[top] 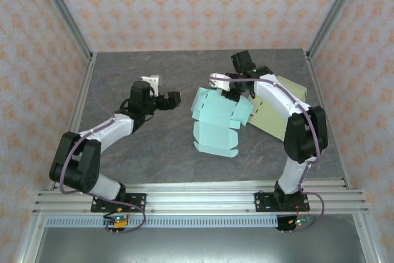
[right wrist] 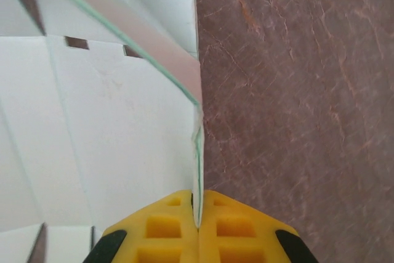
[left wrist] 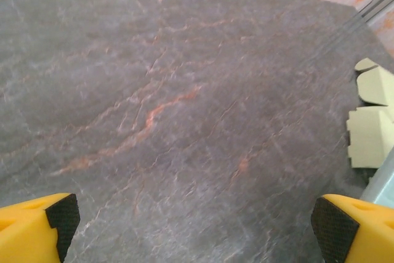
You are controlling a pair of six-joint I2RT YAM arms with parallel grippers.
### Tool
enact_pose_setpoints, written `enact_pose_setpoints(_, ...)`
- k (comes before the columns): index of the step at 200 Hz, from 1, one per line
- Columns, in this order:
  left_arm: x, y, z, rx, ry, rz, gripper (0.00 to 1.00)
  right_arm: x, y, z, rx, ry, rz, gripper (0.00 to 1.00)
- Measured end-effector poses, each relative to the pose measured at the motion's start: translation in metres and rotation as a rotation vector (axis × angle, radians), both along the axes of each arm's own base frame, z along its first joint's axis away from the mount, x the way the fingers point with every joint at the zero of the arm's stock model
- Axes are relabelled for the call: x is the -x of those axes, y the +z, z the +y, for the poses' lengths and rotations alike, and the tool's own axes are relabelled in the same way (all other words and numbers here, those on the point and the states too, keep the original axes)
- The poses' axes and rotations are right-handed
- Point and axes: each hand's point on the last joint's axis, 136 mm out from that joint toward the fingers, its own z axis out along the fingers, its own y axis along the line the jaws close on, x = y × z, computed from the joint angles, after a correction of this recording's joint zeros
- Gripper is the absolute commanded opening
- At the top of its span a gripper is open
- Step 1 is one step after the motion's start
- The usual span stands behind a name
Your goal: Fold the paper box
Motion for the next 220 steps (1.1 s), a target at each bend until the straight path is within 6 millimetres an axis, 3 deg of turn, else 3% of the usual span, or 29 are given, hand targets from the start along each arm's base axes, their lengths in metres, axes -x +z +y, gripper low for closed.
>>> enact_pose_setpoints(28, 0.012, -0.03, 0.002, -0.015, -0.007, 0.029, 0.98, 0.002, -0.02, 0.01, 0.03, 0.062, -0.057, 0.0)
enact_pose_setpoints(57, 0.014, -0.042, -0.002, -0.056, -0.031, 0.034, 0.97, -0.002, -0.026, 0.021, 0.041, 0.098, -0.129, 0.0)
enact_pose_setpoints(78, 0.016, -0.051, -0.015, -0.068, -0.085, 0.026, 0.97, -0.005, -0.031, 0.023, 0.035, 0.102, -0.152, 0.0)
enact_pose_setpoints(112, 0.035, -0.062, -0.04, -0.021, -0.182, -0.009, 0.97, -0.007, -0.038, 0.021, 0.03, 0.091, -0.198, 0.0)
enact_pose_setpoints(165, 0.038, -0.054, -0.042, 0.017, -0.19, -0.077, 0.98, -0.007, -0.038, 0.012, 0.002, 0.063, -0.389, 0.0)
enact_pose_setpoints(220, 0.04, -0.042, -0.052, 0.053, -0.245, -0.117, 0.97, -0.012, -0.016, 0.03, -0.047, 0.092, -0.507, 0.01)
